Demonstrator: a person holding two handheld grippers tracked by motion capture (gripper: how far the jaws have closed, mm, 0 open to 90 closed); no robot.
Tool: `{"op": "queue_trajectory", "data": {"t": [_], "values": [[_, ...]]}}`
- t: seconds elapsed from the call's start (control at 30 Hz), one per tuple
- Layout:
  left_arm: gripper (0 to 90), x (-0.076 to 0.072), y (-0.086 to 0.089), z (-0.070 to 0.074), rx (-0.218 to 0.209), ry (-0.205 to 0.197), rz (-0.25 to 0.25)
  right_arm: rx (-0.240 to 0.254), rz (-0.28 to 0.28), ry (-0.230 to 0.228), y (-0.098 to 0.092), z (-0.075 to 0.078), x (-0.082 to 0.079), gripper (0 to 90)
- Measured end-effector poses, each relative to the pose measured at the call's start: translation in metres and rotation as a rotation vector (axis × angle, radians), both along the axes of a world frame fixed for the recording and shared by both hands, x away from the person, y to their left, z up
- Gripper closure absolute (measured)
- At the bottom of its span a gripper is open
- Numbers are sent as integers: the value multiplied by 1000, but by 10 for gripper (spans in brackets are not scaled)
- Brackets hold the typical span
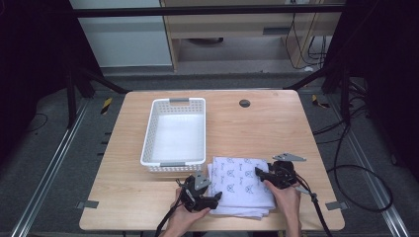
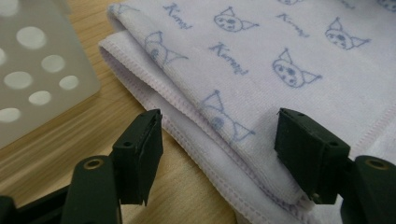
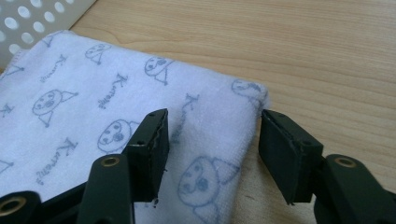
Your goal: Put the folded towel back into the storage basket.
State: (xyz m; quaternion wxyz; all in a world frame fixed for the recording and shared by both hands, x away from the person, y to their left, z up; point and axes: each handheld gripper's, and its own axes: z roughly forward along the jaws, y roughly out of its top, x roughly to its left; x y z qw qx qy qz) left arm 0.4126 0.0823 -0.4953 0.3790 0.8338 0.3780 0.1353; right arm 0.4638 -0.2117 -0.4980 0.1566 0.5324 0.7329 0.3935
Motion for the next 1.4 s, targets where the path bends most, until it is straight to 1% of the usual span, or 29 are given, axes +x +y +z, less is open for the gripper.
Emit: {"op": "queue_trajectory", "data": {"t": [0.1,0.17,0.27,0.33,0.4,0.43,0.47,0.5,0.6,0.67,0.83,0.87,0.97,1.0,1.07,1.13,1.17,1.2,1.23,1.3,1.4], "values": [[305,1,0,-1,1,2,3,6,-3,10,1,-1,0,446],[299,1,0,-2,-5,11,7,13,-3,17,0,-2,1,454],[290,3,0,-3,-11,20,9,11,-3,19,1,-3,1,460],[284,4,0,-4,-16,36,9,11,-6,21,1,-4,1,460],[272,7,2,-5,-30,50,11,16,-6,26,1,-4,1,462],[264,7,2,-6,-37,50,9,18,-6,28,1,-4,2,464],[261,7,2,-6,-31,47,6,23,-10,30,1,-5,2,465],[261,7,2,-6,-31,45,8,29,-9,28,1,-5,1,471],[260,6,2,-7,-36,35,12,27,-3,16,1,-6,1,478],[264,5,2,-8,-38,34,13,35,-5,18,1,-7,0,495],[329,3,1,-6,-44,47,5,53,-6,31,2,-6,0,554],[358,3,0,-6,-46,49,3,59,-5,42,2,-6,0,576],[419,3,0,-6,-52,53,-9,63,-5,48,3,-5,0,601],[419,2,0,-6,-53,54,-13,63,-5,48,3,-5,0,601],[469,2,-1,-6,-65,57,-17,60,-4,46,4,-5,0,629],[485,2,-1,-6,-69,61,-21,61,-4,47,4,-5,0,639],[529,2,-1,-6,-80,75,-27,57,-3,49,5,-4,0,657],[552,2,-1,-6,-80,75,-27,57,-3,49,5,-4,0,657],[552,2,-1,-6,-88,82,-30,56,-2,48,6,-4,0,666],[612,2,-1,-6,-101,95,-33,65,-8,48,7,-3,-1,699],[644,3,-1,-6,-114,104,-31,72,-19,43,9,-4,-2,712]]}}
